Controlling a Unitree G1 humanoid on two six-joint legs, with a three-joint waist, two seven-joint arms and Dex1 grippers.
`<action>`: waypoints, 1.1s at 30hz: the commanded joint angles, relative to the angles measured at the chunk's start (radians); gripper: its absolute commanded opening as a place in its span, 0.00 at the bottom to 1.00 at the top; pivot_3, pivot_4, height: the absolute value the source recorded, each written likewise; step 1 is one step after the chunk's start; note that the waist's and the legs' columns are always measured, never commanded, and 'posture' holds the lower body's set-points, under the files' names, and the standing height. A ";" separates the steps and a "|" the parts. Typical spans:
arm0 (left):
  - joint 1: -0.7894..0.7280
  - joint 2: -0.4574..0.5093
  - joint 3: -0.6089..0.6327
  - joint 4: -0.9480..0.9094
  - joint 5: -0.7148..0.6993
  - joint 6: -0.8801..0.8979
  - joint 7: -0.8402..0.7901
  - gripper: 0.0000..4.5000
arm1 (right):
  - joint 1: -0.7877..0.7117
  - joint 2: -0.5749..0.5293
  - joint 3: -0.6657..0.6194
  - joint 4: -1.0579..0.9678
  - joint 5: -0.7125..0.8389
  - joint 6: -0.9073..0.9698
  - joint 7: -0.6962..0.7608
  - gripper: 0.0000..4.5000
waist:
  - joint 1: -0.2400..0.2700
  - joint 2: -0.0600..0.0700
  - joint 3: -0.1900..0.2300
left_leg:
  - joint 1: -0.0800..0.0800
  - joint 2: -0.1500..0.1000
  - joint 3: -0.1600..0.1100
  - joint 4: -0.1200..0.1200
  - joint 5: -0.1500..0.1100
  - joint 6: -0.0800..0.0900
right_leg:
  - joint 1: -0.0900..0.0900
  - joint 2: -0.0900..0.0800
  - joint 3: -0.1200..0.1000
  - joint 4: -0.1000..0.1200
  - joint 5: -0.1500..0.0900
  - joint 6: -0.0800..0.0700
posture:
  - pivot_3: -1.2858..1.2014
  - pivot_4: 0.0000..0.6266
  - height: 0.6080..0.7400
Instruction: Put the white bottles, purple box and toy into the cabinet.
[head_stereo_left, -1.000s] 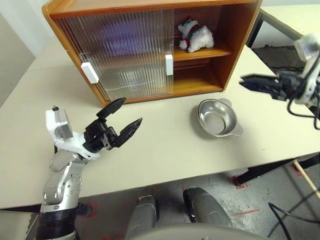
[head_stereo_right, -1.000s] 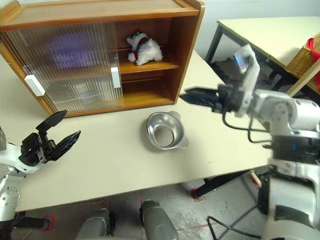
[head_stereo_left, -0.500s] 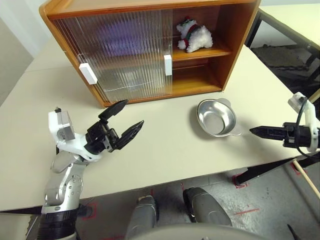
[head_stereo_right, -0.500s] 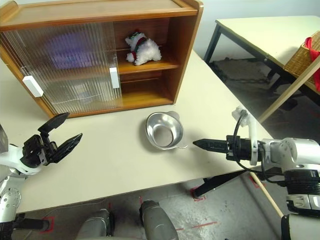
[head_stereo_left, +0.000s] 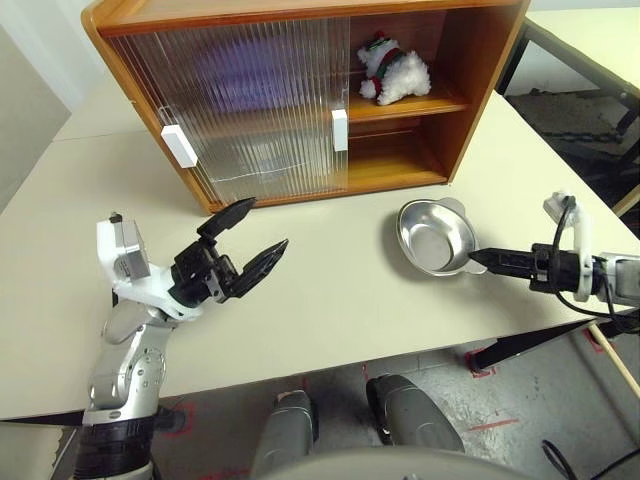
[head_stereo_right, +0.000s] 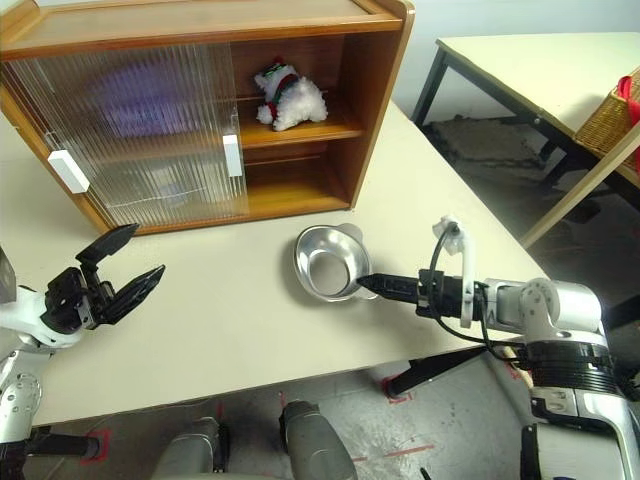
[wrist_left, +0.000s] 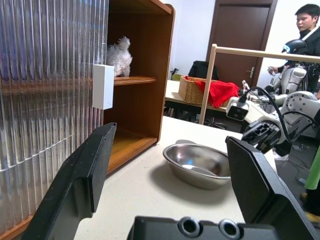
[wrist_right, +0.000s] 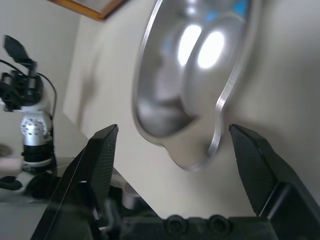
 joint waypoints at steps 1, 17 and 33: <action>-0.004 0.016 -0.001 0.013 0.012 0.005 -0.004 1.00 | -0.005 0.026 -0.029 -0.027 0.034 0.035 -0.041 0.77 | 0.000 0.000 0.000 | 0.000 0.000 0.000 0.000 0.000 0.000 | 0.000 0.000 0.000 0.000 0.000 0.000 | 0.43 0.16 1.00; -0.017 0.021 0.001 0.018 0.005 0.001 0.000 1.00 | 0.018 0.016 -0.032 -0.047 0.088 0.052 -0.047 0.01 | -0.001 0.000 0.000 | -0.001 0.000 0.000 0.000 0.000 0.000 | 0.000 0.000 0.000 0.000 0.000 0.000 | 0.43 0.16 1.00; -0.023 0.021 0.000 0.011 0.005 0.004 0.006 1.00 | -0.212 0.237 -0.220 0.131 0.159 0.035 -0.214 0.01 | -0.007 0.001 0.000 | 0.000 0.000 0.000 0.000 0.000 0.001 | -0.001 0.000 0.001 0.001 0.000 0.000 | 0.44 0.15 1.00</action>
